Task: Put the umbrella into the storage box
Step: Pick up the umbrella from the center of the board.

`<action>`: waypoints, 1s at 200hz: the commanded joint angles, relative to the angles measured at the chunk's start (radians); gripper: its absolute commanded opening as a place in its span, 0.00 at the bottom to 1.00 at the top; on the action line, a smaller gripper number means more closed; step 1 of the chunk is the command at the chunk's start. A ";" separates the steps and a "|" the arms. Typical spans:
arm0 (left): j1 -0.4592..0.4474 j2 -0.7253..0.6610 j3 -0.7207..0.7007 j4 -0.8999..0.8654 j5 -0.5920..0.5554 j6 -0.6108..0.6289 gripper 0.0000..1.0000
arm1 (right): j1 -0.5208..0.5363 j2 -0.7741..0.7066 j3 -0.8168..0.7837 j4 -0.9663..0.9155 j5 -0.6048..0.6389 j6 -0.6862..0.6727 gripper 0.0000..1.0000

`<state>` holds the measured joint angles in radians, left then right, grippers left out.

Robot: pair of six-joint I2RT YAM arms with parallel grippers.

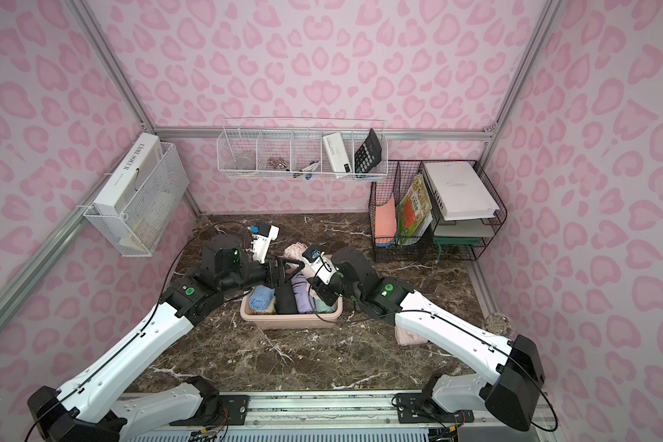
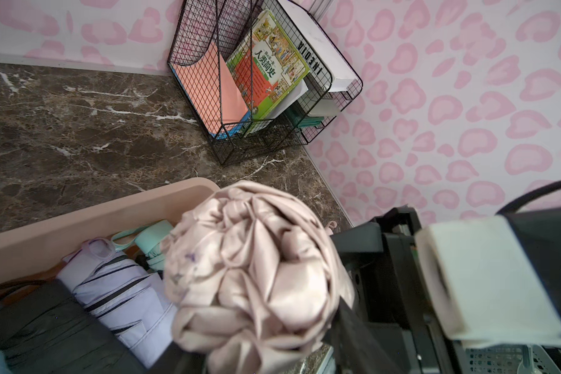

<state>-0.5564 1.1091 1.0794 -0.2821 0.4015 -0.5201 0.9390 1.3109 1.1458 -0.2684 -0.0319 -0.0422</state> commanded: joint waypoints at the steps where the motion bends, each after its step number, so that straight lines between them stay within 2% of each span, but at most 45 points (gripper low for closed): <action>1: 0.000 -0.005 -0.018 0.100 0.037 -0.044 0.57 | 0.015 0.012 0.019 0.063 -0.077 -0.050 0.25; 26: 0.003 0.003 -0.022 0.118 0.062 -0.084 0.64 | 0.020 0.029 0.031 0.072 -0.098 -0.059 0.25; 77: 0.031 -0.001 -0.051 0.149 0.061 -0.133 0.62 | 0.020 0.039 0.031 0.077 -0.131 -0.068 0.25; 116: 0.061 -0.005 -0.049 0.079 0.017 -0.135 0.73 | 0.002 0.028 0.017 0.066 -0.095 -0.045 0.25; 157: 0.065 0.028 -0.049 0.095 0.067 -0.159 0.78 | -0.025 0.012 -0.004 0.081 -0.169 -0.031 0.25; 181: 0.065 0.056 -0.046 0.137 0.102 -0.191 0.77 | -0.024 0.001 -0.035 0.123 -0.223 -0.041 0.25; 200: 0.068 0.070 -0.038 0.155 0.119 -0.197 0.66 | -0.029 0.001 -0.046 0.141 -0.219 -0.049 0.25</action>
<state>-0.4931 1.1664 1.0302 -0.1802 0.4965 -0.6975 0.9131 1.3193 1.1065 -0.2337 -0.1913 -0.0719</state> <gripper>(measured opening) 0.725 0.345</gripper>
